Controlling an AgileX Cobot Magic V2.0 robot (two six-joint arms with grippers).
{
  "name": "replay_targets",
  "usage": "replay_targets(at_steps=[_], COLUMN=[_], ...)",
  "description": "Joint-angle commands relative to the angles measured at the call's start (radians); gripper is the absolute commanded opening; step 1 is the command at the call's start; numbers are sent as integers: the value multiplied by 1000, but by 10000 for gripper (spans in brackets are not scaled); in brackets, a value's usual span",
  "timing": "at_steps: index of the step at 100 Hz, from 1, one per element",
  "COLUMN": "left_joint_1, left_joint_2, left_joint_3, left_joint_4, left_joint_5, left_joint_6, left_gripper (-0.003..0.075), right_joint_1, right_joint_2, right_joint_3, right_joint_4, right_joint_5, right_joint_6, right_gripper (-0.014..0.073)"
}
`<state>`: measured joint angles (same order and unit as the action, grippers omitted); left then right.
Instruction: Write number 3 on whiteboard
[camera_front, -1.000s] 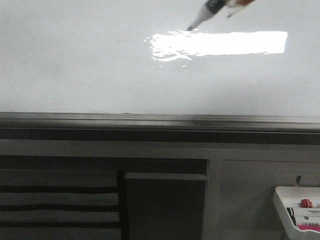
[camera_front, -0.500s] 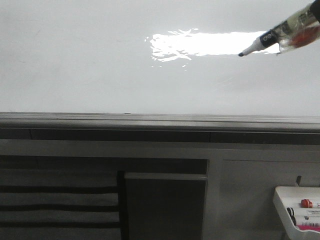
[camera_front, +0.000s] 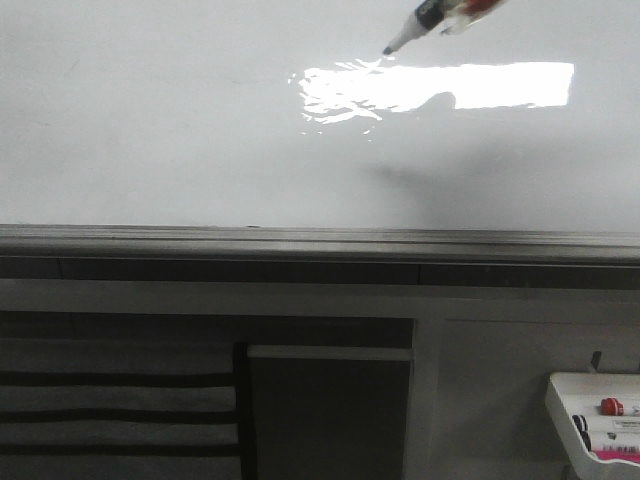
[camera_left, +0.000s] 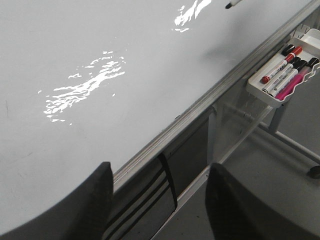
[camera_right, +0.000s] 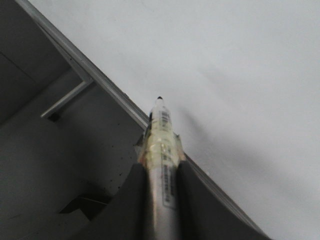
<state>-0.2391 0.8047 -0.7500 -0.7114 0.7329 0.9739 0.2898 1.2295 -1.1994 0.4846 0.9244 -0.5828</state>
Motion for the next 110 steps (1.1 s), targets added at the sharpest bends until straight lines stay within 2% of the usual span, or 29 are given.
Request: replay_targets(at_steps=[1,20,45,66,95,110], left_joint_1=[3,3,3,3,3,3], left_joint_2=[-9,-9,-9,-9,-9,-9], left_joint_3=[-28,-28,-28,-28,-28,-28], left_joint_4=[-46,-46,-46,-46,-46,-46], left_joint_5=[-51,-51,-51,-51,-51,-51], left_joint_6=[-11,-11,-11,-11,-11,-11], left_gripper=[364,364,343,318,272,247], right_joint_1=[0,47,58,55,55,69], right_joint_2=[57,175,249,261,236,202], right_joint_3=[-121,-220,-222,-222,-218,-163], right_joint_4=[33,30,26,-3,-183,-158], right_joint_5=[33,21,-99,-129,-112,-76], right_joint_6=[0,0,0,0,160,157], right_gripper=[-43,-43,-43,-43,-43,-43])
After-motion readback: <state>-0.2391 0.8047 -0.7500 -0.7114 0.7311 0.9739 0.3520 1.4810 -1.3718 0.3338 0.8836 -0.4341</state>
